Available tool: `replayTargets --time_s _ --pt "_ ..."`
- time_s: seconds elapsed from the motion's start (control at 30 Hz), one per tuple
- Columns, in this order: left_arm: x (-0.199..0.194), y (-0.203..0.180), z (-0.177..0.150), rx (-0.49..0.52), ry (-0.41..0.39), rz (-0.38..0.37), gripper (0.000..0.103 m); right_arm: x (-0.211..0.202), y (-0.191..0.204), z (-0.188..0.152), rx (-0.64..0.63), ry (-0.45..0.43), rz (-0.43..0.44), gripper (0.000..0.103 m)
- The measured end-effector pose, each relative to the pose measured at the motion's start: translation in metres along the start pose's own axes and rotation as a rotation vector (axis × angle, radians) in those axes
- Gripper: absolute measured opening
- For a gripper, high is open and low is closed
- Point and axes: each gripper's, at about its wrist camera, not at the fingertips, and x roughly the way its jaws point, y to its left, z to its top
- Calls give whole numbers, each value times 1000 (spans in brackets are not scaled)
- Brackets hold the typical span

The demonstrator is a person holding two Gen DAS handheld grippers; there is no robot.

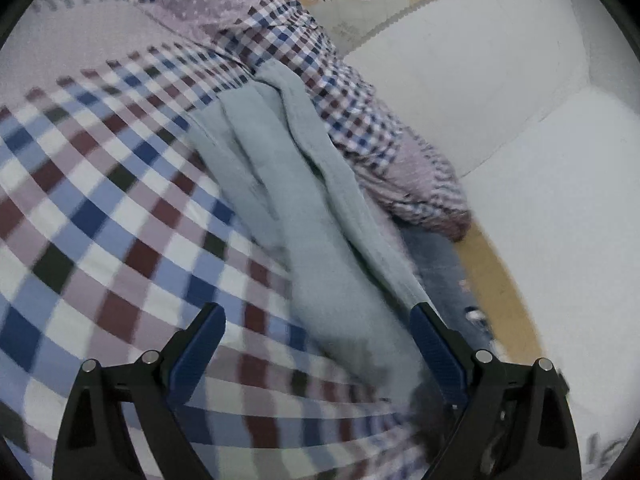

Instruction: Fold clothes

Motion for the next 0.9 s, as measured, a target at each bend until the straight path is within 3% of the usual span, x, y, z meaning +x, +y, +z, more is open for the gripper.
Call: replayTargets --time_s 0.13,0.27,0.43,0.67,0.7,0.77,0.8,0.9 --pt "-5 -8 2 5 -16 -122 95 -78 20 11 -19 -121 138 2" --pt "-10 -20 6 42 -26 -168 95 -97 67 -25 -162 -33 296 2" --pt "-4 -46 -3 263 20 75 95 -121 126 -70 -337 78 489 3" --pt "39 -101 -61 617 141 264 93 -127 121 -66 -286 82 514 6" --pt "48 -101 -67 640 158 324 85 -127 120 -65 -281 83 517 7" --pt "66 -97 -78 678 191 455 42 -126 119 -64 -295 81 516 8" --pt "69 -91 -79 654 196 485 21 -127 117 -65 -285 81 524 10" --pt "46 -68 -64 413 133 366 14 -129 111 -64 -264 76 536 13"
